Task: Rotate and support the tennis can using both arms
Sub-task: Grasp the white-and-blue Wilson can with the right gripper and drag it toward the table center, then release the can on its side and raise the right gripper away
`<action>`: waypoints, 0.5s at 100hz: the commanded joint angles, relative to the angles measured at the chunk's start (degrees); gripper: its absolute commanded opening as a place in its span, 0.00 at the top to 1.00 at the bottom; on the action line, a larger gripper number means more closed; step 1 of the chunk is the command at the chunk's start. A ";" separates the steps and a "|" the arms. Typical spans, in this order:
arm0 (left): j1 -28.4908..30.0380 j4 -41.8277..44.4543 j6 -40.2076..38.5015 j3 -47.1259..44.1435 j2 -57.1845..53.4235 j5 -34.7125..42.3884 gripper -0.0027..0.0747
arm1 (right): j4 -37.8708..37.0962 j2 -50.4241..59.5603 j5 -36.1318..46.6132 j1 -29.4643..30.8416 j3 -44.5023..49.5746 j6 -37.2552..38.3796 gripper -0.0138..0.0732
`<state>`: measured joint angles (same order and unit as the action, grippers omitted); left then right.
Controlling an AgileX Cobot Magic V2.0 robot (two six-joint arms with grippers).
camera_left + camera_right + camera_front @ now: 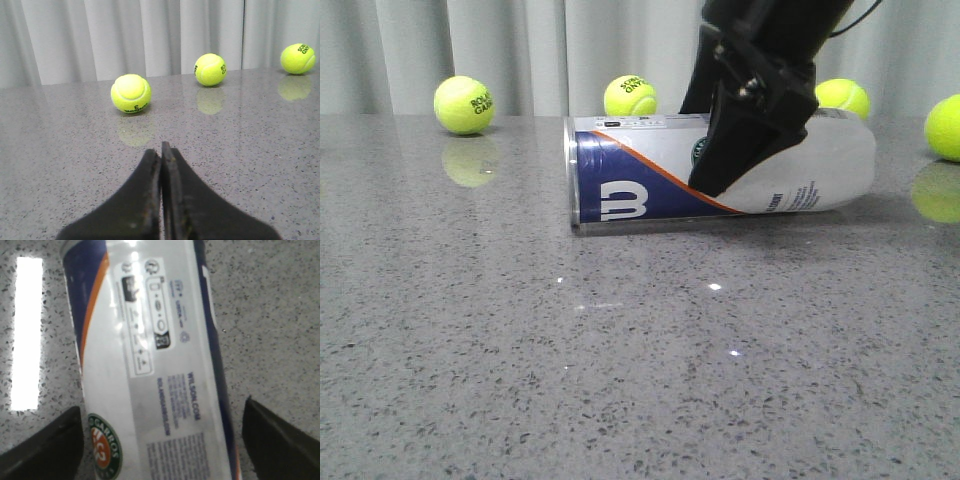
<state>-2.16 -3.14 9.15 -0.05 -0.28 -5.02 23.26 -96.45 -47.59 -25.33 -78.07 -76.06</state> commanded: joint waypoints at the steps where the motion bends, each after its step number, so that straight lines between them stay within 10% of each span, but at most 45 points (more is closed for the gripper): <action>1: 0.06 -0.27 -0.38 -2.51 -1.78 4.60 0.99 | 1.89 4.69 1.19 0.00 -2.05 -0.38 0.11; 26: 0.06 -0.27 -0.38 -2.51 -1.78 4.60 0.99 | 2.64 12.79 -5.78 0.00 -2.05 6.27 0.20; 45: 0.06 -0.27 -0.38 -2.51 -1.78 4.60 0.99 | 2.77 17.94 -8.83 0.00 -2.05 27.53 0.87; 50: 0.06 -0.27 -0.38 -2.51 -1.78 4.60 0.99 | 2.82 18.96 -9.56 0.00 -2.05 29.80 0.92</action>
<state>-2.16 -3.14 9.15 -0.05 -0.28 -5.02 23.86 -81.26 -57.25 -25.33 -78.07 -52.78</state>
